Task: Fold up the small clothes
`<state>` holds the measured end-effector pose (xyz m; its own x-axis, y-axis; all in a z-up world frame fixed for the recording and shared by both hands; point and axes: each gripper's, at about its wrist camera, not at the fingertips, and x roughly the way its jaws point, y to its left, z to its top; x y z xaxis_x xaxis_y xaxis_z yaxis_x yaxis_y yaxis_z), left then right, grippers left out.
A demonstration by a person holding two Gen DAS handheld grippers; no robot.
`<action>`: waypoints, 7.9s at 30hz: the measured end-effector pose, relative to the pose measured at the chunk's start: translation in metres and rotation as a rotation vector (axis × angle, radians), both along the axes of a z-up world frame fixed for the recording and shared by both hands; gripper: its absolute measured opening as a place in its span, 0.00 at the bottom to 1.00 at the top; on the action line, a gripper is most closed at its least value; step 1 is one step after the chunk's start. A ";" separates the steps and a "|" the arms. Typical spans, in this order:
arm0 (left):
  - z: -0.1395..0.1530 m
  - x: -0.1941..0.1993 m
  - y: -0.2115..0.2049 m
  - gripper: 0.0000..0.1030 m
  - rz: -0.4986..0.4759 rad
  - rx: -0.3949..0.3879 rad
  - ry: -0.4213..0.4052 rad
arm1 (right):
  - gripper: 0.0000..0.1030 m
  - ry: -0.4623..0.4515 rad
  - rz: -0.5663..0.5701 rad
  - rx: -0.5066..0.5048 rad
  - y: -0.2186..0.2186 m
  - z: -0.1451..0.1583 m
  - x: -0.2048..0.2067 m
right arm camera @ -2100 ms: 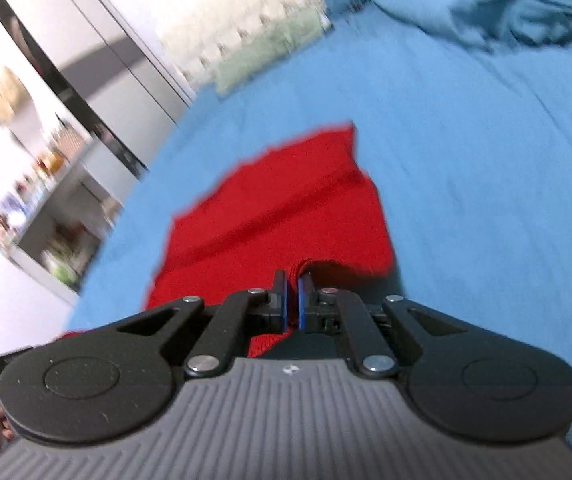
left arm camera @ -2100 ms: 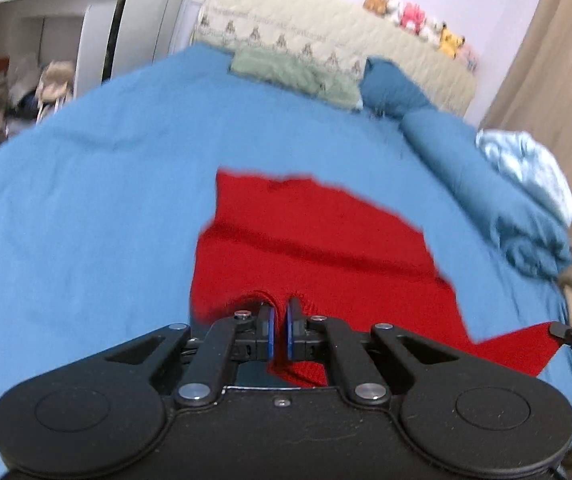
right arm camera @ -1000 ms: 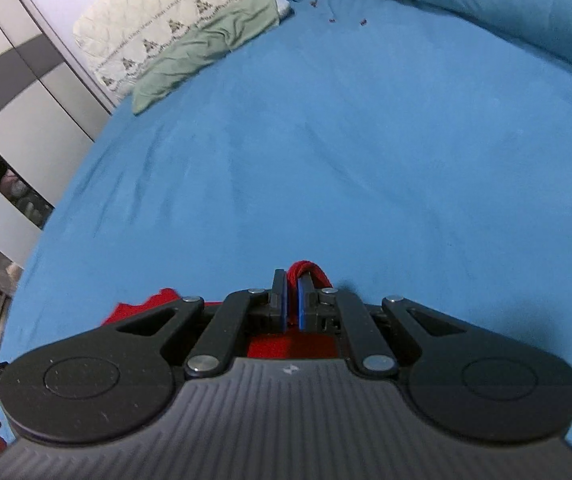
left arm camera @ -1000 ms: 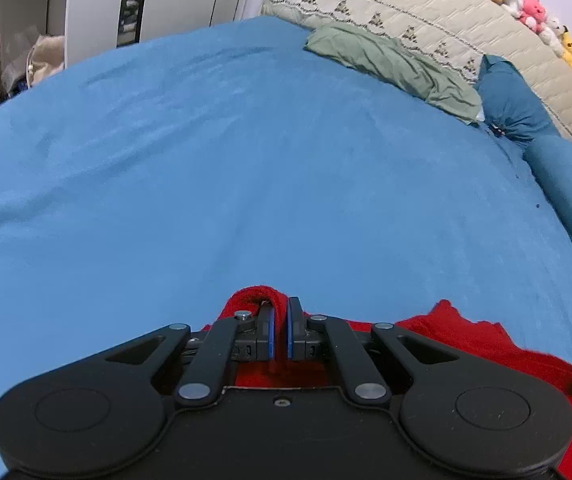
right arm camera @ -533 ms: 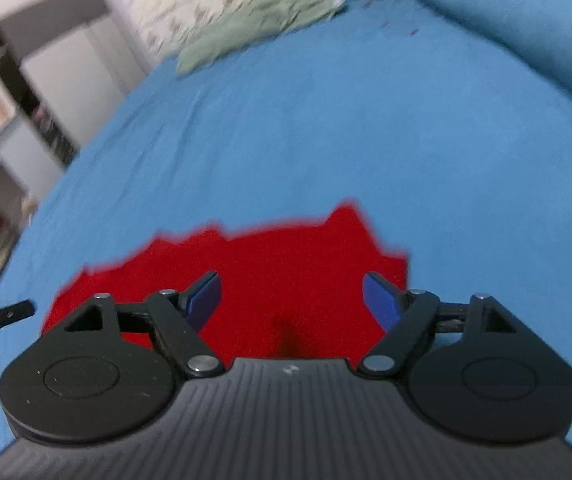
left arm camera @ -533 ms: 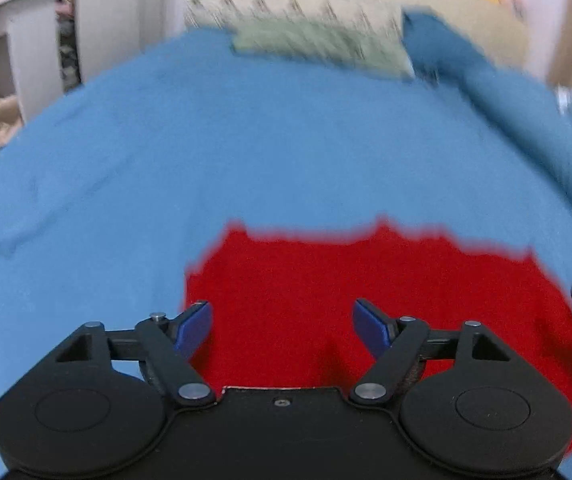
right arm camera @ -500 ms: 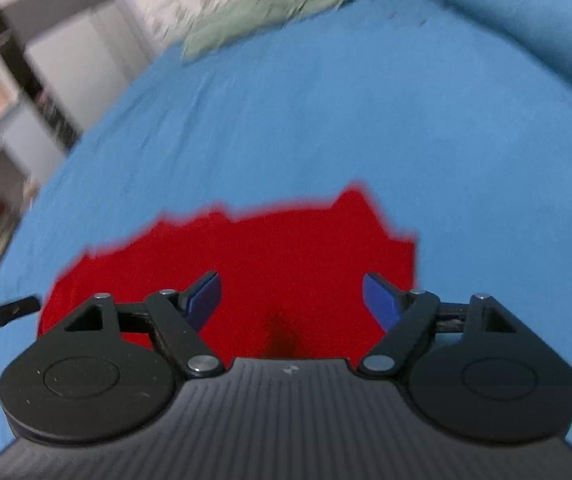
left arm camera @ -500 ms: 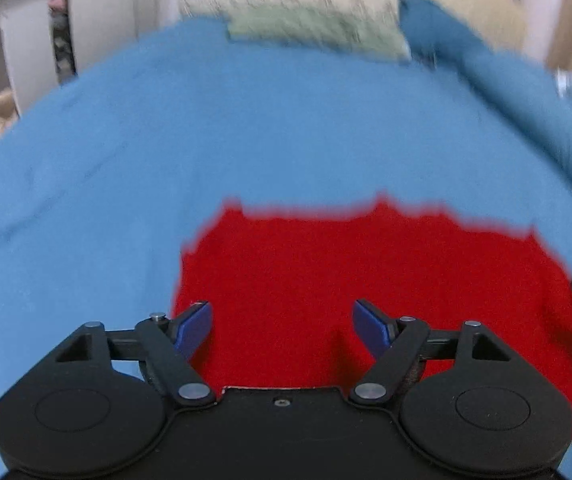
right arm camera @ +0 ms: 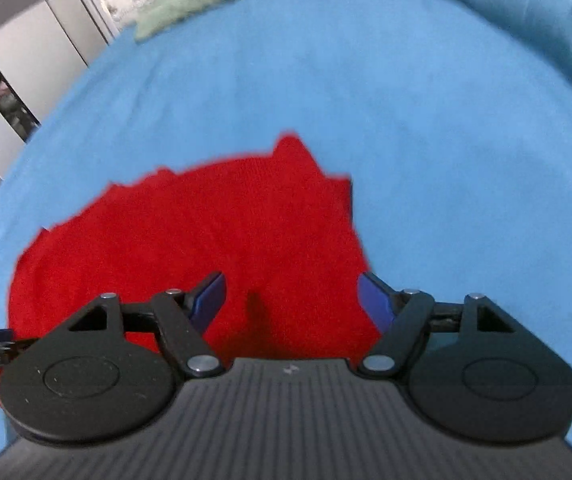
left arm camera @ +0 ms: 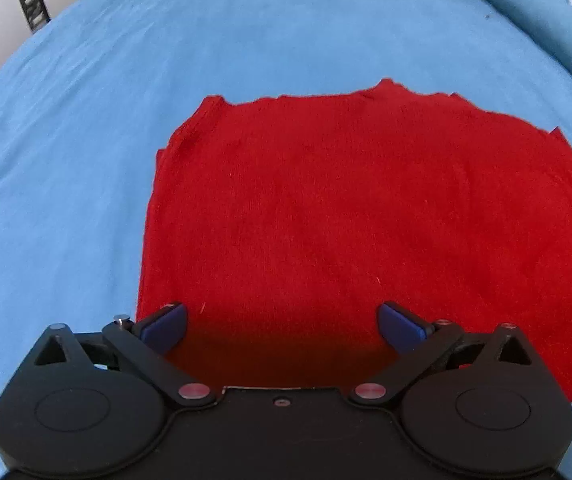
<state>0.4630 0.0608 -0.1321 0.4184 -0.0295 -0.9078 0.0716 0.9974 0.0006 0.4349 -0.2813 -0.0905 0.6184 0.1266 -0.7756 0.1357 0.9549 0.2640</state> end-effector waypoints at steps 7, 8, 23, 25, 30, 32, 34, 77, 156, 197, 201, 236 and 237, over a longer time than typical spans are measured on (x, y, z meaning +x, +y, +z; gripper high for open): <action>0.059 -0.020 -0.037 1.00 0.004 -0.070 -0.096 | 0.91 0.026 0.095 -0.085 -0.025 0.046 -0.044; 0.057 -0.018 -0.045 1.00 -0.002 -0.087 -0.082 | 0.91 0.038 0.088 -0.080 -0.031 0.045 -0.048; -0.015 0.008 -0.101 1.00 -0.013 -0.035 0.040 | 0.64 0.094 0.115 -0.099 0.003 -0.041 -0.057; -0.015 0.009 -0.102 1.00 -0.011 -0.037 0.049 | 0.48 0.090 0.149 -0.098 0.008 -0.039 -0.059; -0.015 0.013 -0.103 1.00 -0.013 -0.046 0.073 | 0.23 0.135 0.106 0.027 -0.005 -0.029 -0.054; -0.014 0.018 -0.102 1.00 -0.021 -0.050 0.094 | 0.22 0.142 0.038 0.138 -0.017 -0.021 -0.052; -0.010 0.022 -0.099 1.00 -0.025 -0.061 0.116 | 0.22 0.116 -0.007 0.238 -0.024 -0.005 -0.053; 0.018 -0.080 0.092 1.00 0.090 -0.169 -0.059 | 0.83 -0.004 0.266 -0.200 0.190 -0.030 -0.109; 0.051 0.001 0.078 0.26 0.000 -0.422 -0.095 | 0.34 0.034 0.299 0.304 0.161 0.019 0.037; -0.011 -0.168 -0.080 0.74 -0.176 0.023 -0.343 | 0.91 -0.073 0.159 -0.095 0.026 -0.037 -0.165; 0.004 -0.175 -0.083 0.73 -0.155 0.046 -0.363 | 0.91 -0.136 0.161 -0.117 0.029 -0.024 -0.174; 0.155 -0.438 -0.074 1.00 -0.001 0.032 -0.424 | 1.00 -0.124 0.029 -0.285 0.089 0.122 -0.434; 0.156 -0.439 -0.074 1.00 0.001 0.030 -0.429 | 1.00 -0.123 0.025 -0.284 0.088 0.122 -0.436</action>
<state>0.0235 -0.0136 0.0238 0.7582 -0.0056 -0.6520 0.0578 0.9966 0.0587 -0.0008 -0.1933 0.0315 0.7091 -0.0679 -0.7018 0.0944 0.9955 -0.0008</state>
